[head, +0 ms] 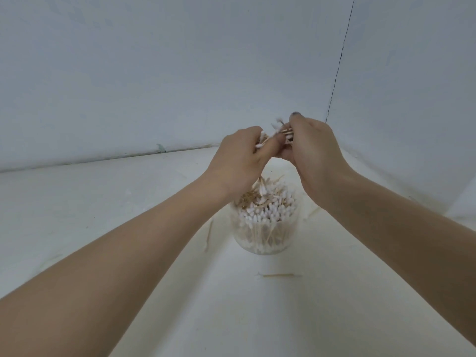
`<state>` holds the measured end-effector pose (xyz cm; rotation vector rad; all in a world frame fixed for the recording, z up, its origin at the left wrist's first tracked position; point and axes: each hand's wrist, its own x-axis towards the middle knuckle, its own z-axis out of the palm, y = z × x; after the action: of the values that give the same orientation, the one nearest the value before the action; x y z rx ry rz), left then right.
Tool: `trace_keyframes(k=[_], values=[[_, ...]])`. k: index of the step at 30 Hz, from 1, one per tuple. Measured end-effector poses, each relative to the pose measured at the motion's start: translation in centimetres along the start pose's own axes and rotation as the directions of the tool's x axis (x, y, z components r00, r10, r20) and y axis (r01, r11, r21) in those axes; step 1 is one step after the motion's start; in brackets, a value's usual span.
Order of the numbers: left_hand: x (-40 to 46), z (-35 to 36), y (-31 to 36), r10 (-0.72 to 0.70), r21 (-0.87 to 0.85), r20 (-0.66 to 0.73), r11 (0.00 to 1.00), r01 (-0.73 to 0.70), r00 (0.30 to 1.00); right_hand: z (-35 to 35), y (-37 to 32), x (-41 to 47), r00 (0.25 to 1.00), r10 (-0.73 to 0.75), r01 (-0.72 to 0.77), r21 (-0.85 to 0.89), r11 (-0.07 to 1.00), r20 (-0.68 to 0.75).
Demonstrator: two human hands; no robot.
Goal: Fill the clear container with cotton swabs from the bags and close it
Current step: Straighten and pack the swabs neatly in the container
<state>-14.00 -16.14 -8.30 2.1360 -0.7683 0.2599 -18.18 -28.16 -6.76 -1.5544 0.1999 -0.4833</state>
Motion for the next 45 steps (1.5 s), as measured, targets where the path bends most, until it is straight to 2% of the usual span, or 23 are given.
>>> trace_keyframes(k=[3, 7, 9, 14, 17, 23, 29, 33, 38, 45], values=[[-0.1, -0.2, 0.2, 0.007, -0.03, 0.007, 1.0, -0.007, 1.0, 0.0, -0.4, -0.2, 1.0, -0.009, 0.008, -0.029, 1.0, -0.017], [-0.2, -0.6, 0.5, 0.018, -0.105, 0.012, 0.994, -0.017, 1.0, 0.0, -1.0, -0.5, 0.999, -0.03, 0.025, -0.231, 0.973, -0.021], [-0.3, -0.9, 0.7, 0.035, -0.121, 0.019, 0.992, -0.032, 0.999, -0.2, -1.2, -0.5, 1.0, -0.002, 0.005, -0.257, 0.966, 0.012], [-0.5, -1.2, 0.9, 0.026, -0.175, 0.072, 0.985, -0.013, 0.997, -1.0, -1.7, -0.7, 0.948, 0.235, -0.243, 0.009, 0.97, 0.215], [-0.5, -1.1, 0.7, 0.013, -0.184, 0.099, 0.983, 0.006, 0.995, -1.2, -1.7, -0.6, 0.926, 0.263, -0.298, 0.096, 0.95, 0.271], [-0.6, -1.2, 0.6, 0.024, -0.161, 0.091, 0.987, -0.009, 0.996, -1.5, -1.1, -0.1, 0.966, 0.164, -0.163, -0.024, 0.986, 0.198], [-1.2, -1.3, 0.4, -0.095, -0.346, 0.128, 0.928, 0.134, 0.987, -1.8, -0.2, -0.2, 0.983, 0.111, -0.107, -0.038, 0.994, 0.143], [-1.2, -1.1, 0.7, -0.151, -0.39, 0.085, 0.904, 0.173, 0.985, -1.2, 0.2, -0.5, 0.994, 0.029, -0.017, -0.119, 0.993, 0.102], [-1.1, -0.9, 1.2, -0.218, -0.452, 0.065, 0.864, 0.224, 0.974, -0.6, 0.3, -0.7, 0.997, -0.074, 0.08, -0.244, 0.966, 0.033], [-0.9, -1.0, 1.3, -0.296, -0.488, 0.081, 0.821, 0.296, 0.952, -0.4, 0.2, -0.4, 0.971, -0.238, 0.207, -0.443, 0.872, -0.015]])
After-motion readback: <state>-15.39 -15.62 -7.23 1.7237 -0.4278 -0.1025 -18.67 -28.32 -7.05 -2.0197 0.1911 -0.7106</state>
